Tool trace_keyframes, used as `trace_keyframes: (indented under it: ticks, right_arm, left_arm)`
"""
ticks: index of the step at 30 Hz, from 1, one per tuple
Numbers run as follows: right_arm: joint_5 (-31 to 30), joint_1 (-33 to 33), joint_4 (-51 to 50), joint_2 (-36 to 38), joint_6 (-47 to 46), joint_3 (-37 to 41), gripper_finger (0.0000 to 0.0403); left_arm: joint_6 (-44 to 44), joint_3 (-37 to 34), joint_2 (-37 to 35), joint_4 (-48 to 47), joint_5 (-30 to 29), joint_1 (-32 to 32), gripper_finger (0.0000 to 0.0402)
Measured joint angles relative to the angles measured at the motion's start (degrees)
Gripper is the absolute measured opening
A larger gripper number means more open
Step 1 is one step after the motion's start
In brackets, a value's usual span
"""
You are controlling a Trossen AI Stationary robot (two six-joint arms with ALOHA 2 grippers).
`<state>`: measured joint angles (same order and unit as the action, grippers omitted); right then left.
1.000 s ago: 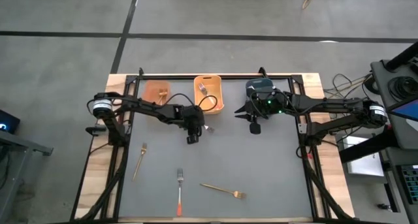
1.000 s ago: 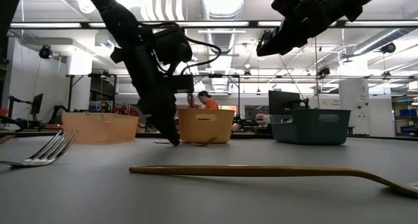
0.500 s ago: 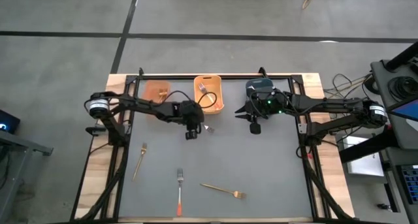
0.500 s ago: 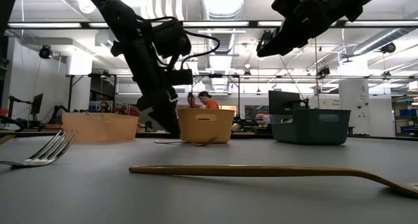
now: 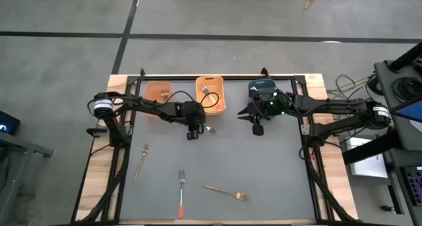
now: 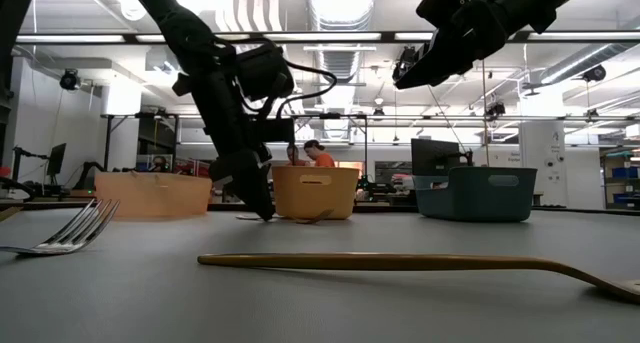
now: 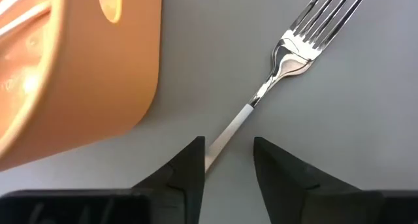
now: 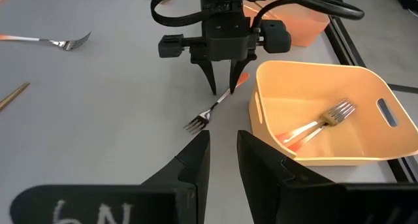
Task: Sort silverware by color (type)
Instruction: Put the orange fork into the yellow bin
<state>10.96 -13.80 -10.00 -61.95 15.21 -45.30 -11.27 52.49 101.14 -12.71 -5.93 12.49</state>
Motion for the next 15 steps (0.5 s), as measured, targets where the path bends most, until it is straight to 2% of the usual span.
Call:
trace_keyframes:
  ticks: [7, 15]
  right_arm:
    - [-0.02, 0.0, -0.02, 0.0, -0.01, 0.0, 0.0068]
    - [-0.02, 0.0, -0.04, 0.0, -0.01, 0.0, 0.0068]
  left_arm:
    - [0.16, -0.02, 0.02, -0.04, -0.04, 0.02, 0.0149]
    - [3.89, -0.09, 0.02, -0.61, 5.49, -0.11, 0.0137]
